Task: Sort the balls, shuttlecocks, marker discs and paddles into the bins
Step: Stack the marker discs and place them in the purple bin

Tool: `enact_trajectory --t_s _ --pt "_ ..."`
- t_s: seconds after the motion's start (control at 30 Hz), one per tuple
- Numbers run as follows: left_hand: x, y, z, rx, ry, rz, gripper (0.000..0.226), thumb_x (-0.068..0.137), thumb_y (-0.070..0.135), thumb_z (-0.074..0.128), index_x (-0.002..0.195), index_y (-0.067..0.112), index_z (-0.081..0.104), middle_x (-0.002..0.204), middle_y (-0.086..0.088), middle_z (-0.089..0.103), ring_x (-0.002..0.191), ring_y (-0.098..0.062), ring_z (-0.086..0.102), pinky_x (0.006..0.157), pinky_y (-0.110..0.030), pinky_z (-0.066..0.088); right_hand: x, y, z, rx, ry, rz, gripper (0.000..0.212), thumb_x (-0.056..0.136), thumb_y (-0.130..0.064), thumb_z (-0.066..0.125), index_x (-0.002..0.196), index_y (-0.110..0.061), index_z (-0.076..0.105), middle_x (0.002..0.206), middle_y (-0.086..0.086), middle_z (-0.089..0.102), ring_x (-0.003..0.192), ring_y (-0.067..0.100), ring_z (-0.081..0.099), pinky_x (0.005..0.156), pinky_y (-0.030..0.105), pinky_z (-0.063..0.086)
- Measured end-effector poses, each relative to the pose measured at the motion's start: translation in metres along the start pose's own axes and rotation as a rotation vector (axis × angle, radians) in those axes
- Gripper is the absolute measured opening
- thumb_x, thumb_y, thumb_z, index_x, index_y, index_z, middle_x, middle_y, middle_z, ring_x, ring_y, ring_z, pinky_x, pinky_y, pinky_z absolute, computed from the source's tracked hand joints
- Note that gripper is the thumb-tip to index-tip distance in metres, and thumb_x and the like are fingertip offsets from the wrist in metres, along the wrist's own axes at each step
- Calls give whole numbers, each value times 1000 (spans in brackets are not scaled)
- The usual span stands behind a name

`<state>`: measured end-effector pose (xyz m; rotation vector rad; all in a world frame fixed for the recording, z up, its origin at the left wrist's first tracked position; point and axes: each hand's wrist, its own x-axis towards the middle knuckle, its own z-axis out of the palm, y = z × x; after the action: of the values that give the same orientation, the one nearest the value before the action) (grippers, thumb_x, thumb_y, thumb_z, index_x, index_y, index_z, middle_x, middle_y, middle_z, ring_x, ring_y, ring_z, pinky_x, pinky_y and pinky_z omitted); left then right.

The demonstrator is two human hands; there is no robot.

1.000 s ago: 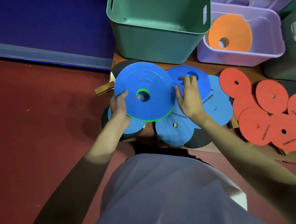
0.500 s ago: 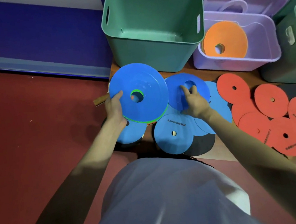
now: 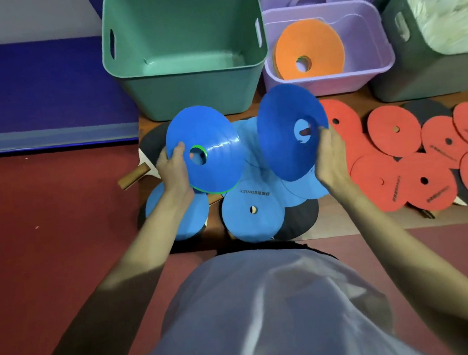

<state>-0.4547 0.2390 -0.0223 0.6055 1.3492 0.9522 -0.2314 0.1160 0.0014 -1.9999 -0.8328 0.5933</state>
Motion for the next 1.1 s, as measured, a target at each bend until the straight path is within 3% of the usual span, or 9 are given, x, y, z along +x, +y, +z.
enact_trajectory --t_s 0.07,0.13,0.2,0.33,0.5,0.63,0.8,0.97,1.1 --pt "-4 -3 12 25 2 12 10 94 13 57 99 15 65 99 -3 69 88 -20 66 80 -38 54 4 -4 -11 78 26 45 38 95 -16 28 64 1 42 62 21 48 52 16 39 45 32 28" --pt "-6 -5 21 37 -13 9 5 92 19 63 91 18 68 96 -2 71 89 -21 68 81 -40 55 10 -7 -18 202 20 86 42 99 -13 33 59 -17 25 54 1 26 46 5 23 41 20 21" --pt "-13 -8 34 57 -57 -5 6 88 25 69 91 20 70 97 0 73 93 -21 70 83 -40 57 20 -5 -24 240 -39 94 43 99 -15 39 62 -21 20 57 -5 19 49 5 19 47 21 20" --pt "-38 -15 65 63 -181 -23 21 88 32 70 99 13 71 101 -1 74 96 -17 70 82 -36 57 41 13 -32 110 -103 43 40 95 -23 41 61 -21 21 63 -6 24 63 10 26 58 24 24" --pt "-56 -24 111 52 -302 -87 38 91 34 65 118 6 64 115 -8 70 103 -23 68 83 -39 57 62 27 -49 -38 -98 -51 26 99 -19 41 75 -8 43 85 -2 35 98 16 31 85 22 29" --pt "-59 -32 150 30 -283 -99 23 95 13 58 114 3 64 107 -12 71 94 -27 70 81 -42 57 85 40 -65 -44 -70 -114 13 91 -15 51 97 -4 47 104 12 39 100 16 30 84 19 29" --pt "-57 -39 196 2 -270 -93 26 94 7 53 118 1 61 110 -17 70 92 -30 69 81 -43 58 115 52 -83 -20 -11 -187 44 81 -13 57 116 8 41 115 22 44 109 30 43 90 26 35" --pt "-39 -24 246 -39 -183 -29 22 93 2 53 113 1 62 115 -19 67 95 -29 67 83 -44 56 160 53 -94 21 -66 -121 39 92 -10 50 126 5 39 121 15 55 105 22 54 82 25 38" --pt "-9 -8 287 68 -156 32 19 86 0 52 103 3 61 95 -12 67 80 -23 65 70 -34 55 205 43 -100 31 -49 -142 35 90 0 43 124 6 42 108 5 55 92 15 49 75 22 34"
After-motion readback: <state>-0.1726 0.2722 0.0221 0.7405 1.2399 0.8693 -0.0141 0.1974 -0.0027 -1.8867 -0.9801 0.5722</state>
